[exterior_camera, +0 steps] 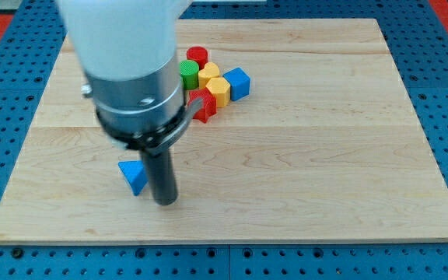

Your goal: Push blue triangle towards green star

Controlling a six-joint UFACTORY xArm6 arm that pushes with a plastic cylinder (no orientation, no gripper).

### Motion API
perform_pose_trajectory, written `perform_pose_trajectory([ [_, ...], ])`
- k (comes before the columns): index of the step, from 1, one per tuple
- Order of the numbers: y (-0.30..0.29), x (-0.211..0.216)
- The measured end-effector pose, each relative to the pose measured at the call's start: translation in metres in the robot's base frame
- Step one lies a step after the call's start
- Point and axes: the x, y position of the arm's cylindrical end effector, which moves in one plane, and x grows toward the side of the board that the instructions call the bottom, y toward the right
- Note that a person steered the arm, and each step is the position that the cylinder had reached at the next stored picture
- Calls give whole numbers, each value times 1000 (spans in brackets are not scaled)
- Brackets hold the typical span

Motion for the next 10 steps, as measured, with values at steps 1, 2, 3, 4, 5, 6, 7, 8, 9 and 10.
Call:
perform_pose_trajectory([
  [1,-40,-6],
  [2,-55,-46],
  [3,-59,-74],
  [4,-59,-91],
  [5,-59,-106],
  [6,-59,-129],
  [7,-58,-144],
  [8,-58,-148],
  [9,-56,-152],
  [10,-47,-149],
])
